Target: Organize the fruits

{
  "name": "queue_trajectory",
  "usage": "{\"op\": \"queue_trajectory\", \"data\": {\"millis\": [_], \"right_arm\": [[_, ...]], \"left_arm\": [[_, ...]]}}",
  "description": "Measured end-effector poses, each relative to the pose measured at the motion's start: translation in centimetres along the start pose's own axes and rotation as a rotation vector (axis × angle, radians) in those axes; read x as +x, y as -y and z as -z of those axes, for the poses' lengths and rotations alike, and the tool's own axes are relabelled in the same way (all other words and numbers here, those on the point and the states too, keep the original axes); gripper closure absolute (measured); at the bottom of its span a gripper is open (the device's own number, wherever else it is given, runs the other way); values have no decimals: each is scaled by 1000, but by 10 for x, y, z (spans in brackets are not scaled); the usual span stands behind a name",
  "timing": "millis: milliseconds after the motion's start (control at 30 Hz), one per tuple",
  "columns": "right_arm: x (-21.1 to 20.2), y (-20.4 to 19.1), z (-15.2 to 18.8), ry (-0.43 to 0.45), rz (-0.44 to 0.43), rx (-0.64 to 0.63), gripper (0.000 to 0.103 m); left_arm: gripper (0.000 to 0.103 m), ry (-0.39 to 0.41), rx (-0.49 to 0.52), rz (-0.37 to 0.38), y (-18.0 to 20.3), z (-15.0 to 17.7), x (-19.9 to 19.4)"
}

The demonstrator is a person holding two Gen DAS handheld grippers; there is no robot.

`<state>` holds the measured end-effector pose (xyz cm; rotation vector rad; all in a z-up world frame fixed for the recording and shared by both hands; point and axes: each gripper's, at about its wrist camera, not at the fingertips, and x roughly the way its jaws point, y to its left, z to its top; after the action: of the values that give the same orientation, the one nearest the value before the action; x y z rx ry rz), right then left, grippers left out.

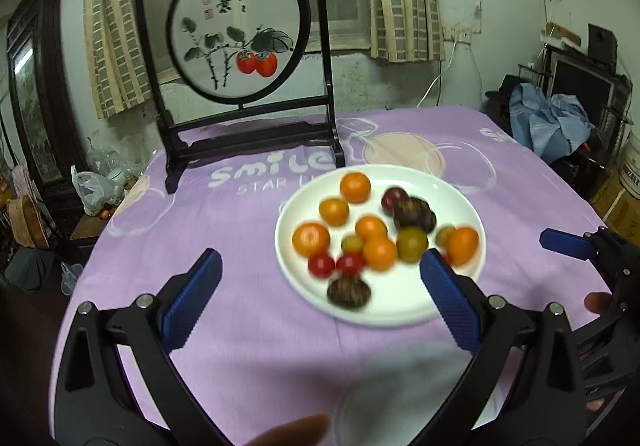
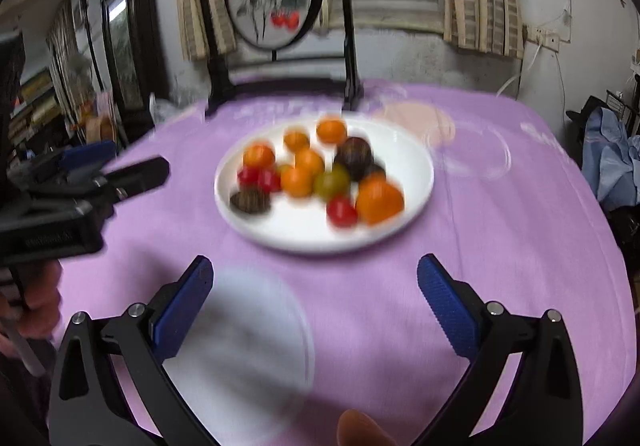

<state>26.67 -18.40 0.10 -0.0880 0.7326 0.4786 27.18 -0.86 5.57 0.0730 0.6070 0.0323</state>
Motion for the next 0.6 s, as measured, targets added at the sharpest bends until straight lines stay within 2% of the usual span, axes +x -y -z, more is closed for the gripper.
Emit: {"op": "queue_trajectory", "data": {"millis": [133, 267, 600], "right_arm": [[-3, -14, 27, -39, 8, -57, 1], [-6, -23, 32, -16, 49, -104, 1], [-5, -16, 31, -20, 57, -70, 1]], "left_arm": [[2, -51, -26, 35, -3, 39, -10], [2, -86, -14, 12, -4, 61, -13], [2, -69, -55, 5, -14, 63, -22]]}}
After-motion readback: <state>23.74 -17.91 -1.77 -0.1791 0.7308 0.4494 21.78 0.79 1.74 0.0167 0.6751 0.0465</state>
